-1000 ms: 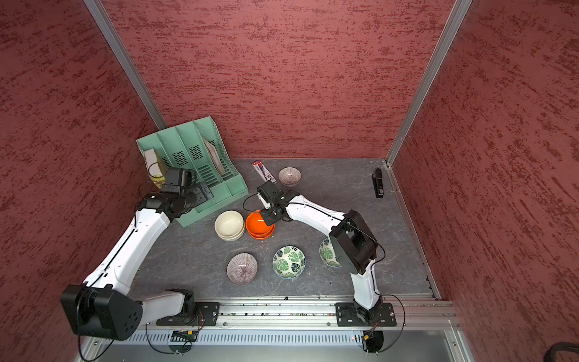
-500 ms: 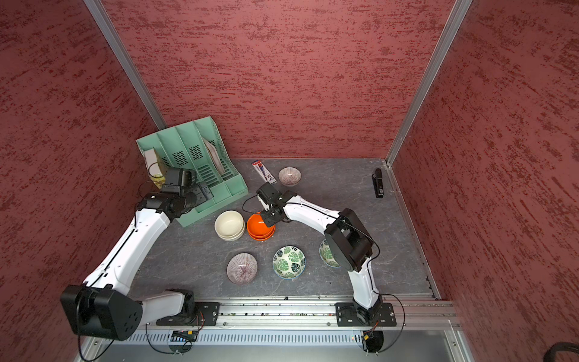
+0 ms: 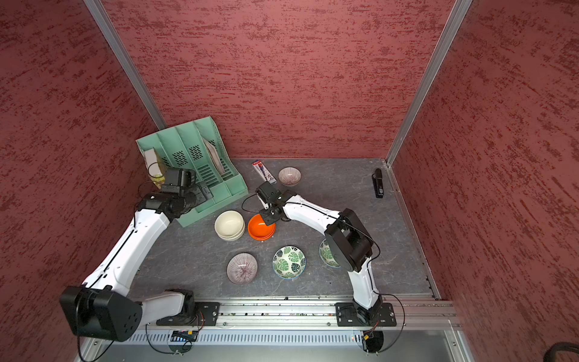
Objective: Stack the bowls
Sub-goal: Place the bowl on the bowl.
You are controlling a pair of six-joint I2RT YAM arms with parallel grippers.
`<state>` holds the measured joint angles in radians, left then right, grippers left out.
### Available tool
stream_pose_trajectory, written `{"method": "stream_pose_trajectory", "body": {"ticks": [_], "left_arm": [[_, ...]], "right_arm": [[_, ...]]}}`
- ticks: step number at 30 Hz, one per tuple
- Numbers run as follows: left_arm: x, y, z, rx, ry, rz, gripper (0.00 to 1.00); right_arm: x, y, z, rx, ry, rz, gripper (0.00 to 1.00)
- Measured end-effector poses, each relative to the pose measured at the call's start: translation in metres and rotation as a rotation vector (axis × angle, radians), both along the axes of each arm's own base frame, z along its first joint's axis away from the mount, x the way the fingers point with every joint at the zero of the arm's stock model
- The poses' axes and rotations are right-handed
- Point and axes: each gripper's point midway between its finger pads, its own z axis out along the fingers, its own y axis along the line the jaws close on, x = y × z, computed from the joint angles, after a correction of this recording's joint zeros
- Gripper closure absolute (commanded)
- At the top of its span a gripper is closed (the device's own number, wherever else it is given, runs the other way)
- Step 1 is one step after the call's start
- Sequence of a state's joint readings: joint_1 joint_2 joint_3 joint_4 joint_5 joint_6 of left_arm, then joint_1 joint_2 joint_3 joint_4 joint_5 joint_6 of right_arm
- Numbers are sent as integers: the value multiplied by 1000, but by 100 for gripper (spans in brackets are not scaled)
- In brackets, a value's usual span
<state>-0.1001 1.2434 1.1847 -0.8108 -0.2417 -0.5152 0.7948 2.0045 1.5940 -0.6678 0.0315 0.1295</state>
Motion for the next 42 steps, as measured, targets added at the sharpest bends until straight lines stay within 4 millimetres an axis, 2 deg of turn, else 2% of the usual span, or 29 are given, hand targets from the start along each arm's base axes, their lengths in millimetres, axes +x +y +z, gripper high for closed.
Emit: {"method": "stream_pose_trajectory", "body": {"ticks": [6,17,31,40,42], "left_arm": [[0,0,0,0,0,0,0],[0,0,0,0,0,0,0],[0,0,0,1,0,0,0],[0,0,1,2,-2,2,0],[0,0,1,2,-2,2,0]], "right_arm": [[0,-4,5,8,-7,-6,84],[-3,-11,-4,8,18,-10,92],[-1,-9,-3,20,17,-10,92],[-1,-9,-3,21,18,-13,88],[-1,-9,-3,22,18,-13,85]]}}
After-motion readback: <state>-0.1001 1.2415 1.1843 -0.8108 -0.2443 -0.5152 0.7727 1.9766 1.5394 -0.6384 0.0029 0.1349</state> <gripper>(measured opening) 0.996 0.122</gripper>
